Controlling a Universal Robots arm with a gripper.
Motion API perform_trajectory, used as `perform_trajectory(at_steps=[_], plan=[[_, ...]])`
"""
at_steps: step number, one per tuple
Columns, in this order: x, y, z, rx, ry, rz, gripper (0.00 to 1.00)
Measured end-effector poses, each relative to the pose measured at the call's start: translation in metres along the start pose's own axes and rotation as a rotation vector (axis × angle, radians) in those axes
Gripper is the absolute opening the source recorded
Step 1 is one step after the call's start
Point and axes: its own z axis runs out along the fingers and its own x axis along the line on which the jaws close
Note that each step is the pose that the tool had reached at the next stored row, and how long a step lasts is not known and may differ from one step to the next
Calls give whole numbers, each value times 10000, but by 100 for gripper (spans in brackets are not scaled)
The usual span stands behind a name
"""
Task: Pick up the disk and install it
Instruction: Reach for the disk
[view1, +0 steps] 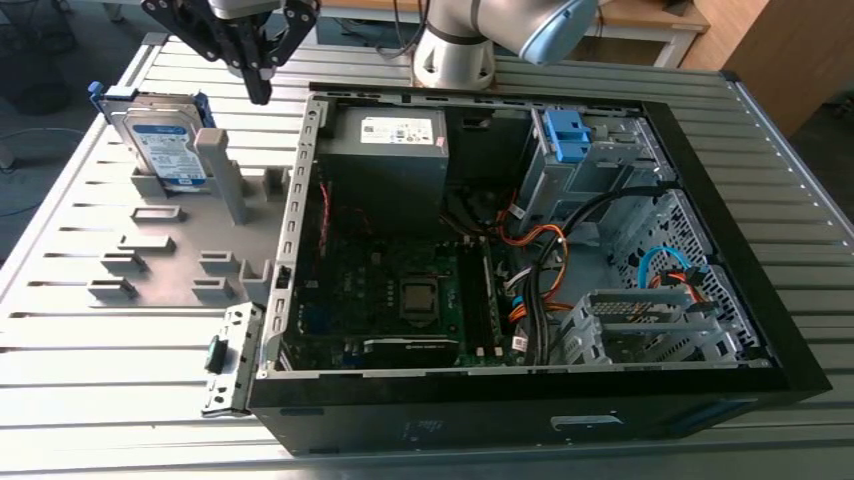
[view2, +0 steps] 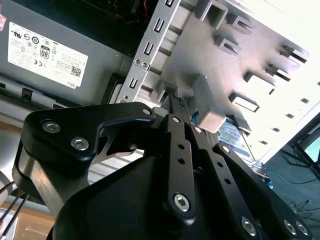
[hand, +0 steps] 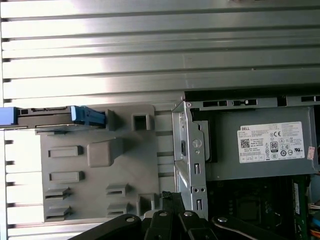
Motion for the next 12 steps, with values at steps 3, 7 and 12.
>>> perform_trajectory(at_steps=[3, 7, 12], plan=[[13, -1, 0, 0, 0, 0, 11], [31, -2, -1, 1, 1, 0, 11], [55, -4, -1, 0, 0, 0, 11]])
